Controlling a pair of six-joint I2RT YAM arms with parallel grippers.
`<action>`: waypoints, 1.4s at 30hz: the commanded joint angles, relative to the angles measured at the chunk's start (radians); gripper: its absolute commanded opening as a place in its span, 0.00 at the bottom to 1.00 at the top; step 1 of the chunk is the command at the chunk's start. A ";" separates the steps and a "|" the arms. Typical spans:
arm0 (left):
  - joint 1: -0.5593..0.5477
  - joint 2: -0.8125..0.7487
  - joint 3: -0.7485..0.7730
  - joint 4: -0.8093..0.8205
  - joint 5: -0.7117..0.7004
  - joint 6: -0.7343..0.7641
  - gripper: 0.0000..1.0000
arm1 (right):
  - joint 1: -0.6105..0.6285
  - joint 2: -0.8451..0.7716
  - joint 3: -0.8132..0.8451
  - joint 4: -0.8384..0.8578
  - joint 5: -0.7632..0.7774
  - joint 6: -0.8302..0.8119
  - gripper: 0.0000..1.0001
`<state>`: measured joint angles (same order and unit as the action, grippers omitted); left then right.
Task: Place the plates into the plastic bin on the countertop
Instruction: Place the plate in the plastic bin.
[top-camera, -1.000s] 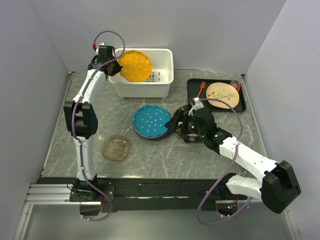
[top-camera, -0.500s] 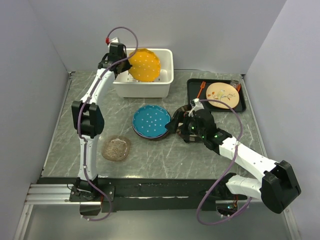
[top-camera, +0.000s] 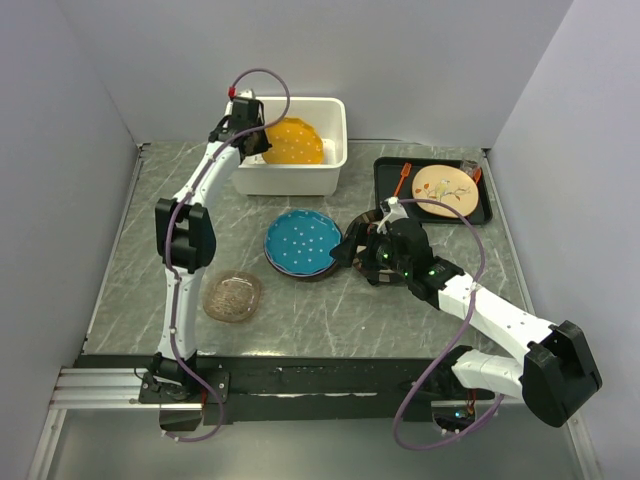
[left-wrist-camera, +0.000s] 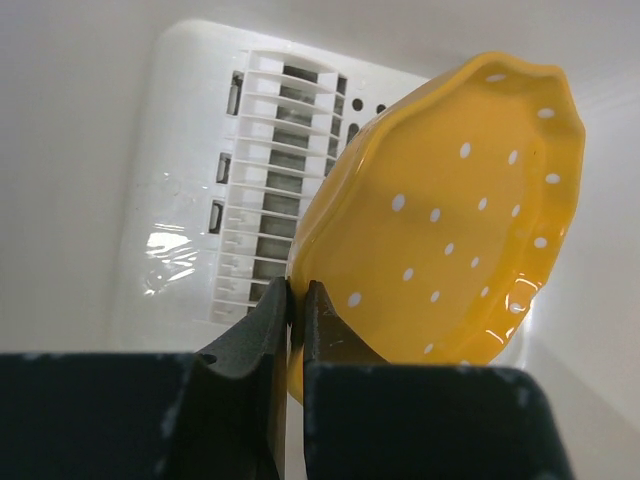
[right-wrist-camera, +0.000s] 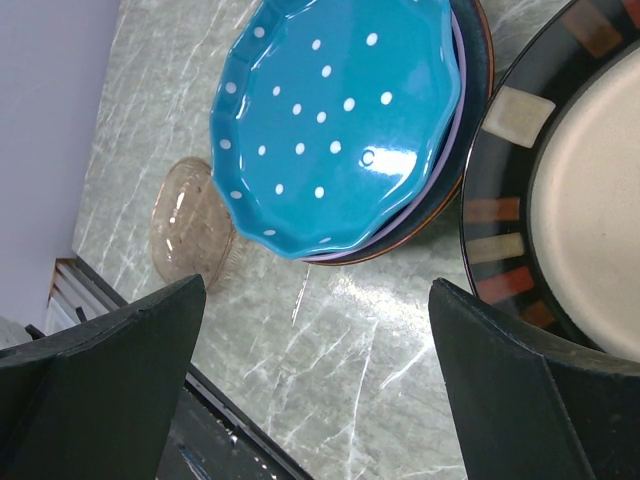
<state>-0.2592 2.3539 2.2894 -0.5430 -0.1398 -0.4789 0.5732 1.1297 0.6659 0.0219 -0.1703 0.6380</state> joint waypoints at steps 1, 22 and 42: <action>0.003 -0.036 0.074 0.107 0.025 0.005 0.01 | -0.006 -0.004 -0.011 0.027 -0.005 0.000 1.00; 0.008 0.007 0.044 0.078 0.014 0.048 0.21 | -0.004 0.007 -0.009 0.007 -0.008 -0.012 1.00; 0.024 -0.067 -0.022 0.103 0.055 0.059 0.78 | -0.006 0.007 -0.011 0.003 -0.006 -0.012 1.00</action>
<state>-0.2386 2.3871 2.2787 -0.4808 -0.1047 -0.4313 0.5732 1.1358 0.6598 0.0204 -0.1764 0.6373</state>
